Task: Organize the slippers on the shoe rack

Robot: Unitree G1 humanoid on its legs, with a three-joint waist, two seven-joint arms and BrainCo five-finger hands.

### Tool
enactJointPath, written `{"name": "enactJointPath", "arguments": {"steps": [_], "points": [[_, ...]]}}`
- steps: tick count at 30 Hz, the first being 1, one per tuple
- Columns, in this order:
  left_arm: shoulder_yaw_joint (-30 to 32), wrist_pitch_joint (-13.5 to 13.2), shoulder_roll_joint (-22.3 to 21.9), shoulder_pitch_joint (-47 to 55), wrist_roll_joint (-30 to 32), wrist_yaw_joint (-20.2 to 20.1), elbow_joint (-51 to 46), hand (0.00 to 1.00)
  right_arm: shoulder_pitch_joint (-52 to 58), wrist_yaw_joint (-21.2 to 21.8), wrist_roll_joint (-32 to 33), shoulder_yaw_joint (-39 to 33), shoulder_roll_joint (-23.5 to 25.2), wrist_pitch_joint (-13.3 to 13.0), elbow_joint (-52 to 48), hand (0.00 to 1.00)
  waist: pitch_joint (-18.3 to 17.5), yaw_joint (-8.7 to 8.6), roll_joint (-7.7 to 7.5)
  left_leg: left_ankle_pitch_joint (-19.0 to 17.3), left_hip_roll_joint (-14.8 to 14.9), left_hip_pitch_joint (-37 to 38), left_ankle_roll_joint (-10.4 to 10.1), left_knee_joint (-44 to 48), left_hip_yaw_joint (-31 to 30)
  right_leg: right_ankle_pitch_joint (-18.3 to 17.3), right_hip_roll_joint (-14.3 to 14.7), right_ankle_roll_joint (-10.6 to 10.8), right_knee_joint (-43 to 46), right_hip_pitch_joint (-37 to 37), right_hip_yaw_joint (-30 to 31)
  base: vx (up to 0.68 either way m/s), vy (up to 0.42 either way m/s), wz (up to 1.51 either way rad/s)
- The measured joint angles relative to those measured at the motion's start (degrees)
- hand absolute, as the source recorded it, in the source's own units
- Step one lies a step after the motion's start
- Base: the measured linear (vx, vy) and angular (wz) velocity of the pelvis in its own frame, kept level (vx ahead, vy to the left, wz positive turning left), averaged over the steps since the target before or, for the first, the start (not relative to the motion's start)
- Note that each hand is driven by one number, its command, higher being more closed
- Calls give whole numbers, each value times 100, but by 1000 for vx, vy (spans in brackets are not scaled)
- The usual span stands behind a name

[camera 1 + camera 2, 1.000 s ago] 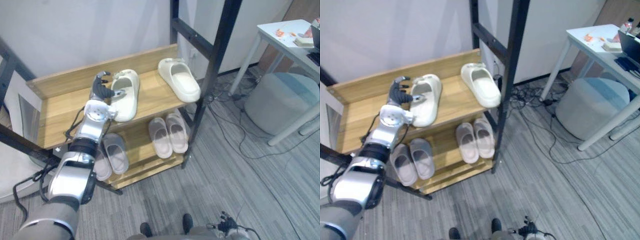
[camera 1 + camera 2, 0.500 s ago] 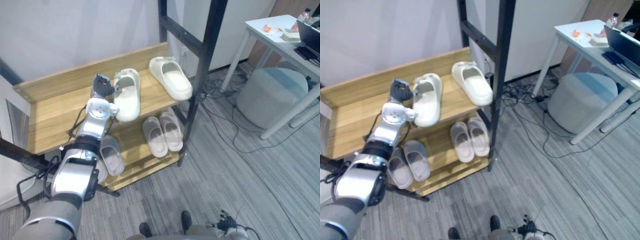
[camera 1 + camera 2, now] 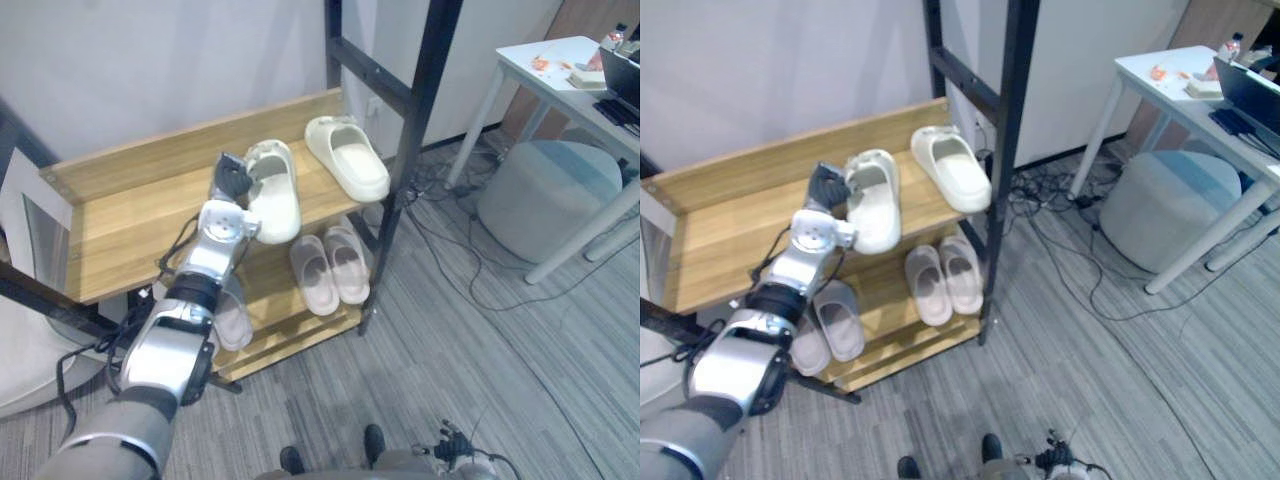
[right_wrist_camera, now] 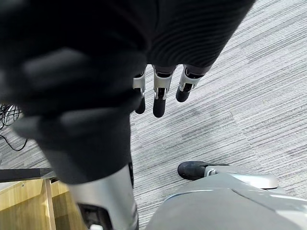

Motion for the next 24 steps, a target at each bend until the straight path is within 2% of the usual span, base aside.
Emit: {"name": "enactJointPath", "arguments": {"steps": [10,18,24], "points": [[-50,-22,-352,-3,-302,20,-102,100,1,-4,1,-8,-4,7,-3,0,-17,-51,28,0,-2,-3,0,0,-6,1,-5,2,-1,-1,-8,0,0,0],[-20,3,-343,-290,-312,61,301,100,14,-10,5,-223,47,10,3,0,-27,-68,49,-1,-2,-6,-2,0,14,5,-4,7,-2,-14,12,-1,-1,-1],[259,9,-326,-355,-308,166,419,100,16,-23,12,-251,39,7,2,0,-40,-80,95,-4,0,-81,-4,1,135,48,7,11,-2,-143,121,-5,-6,-10]]}}
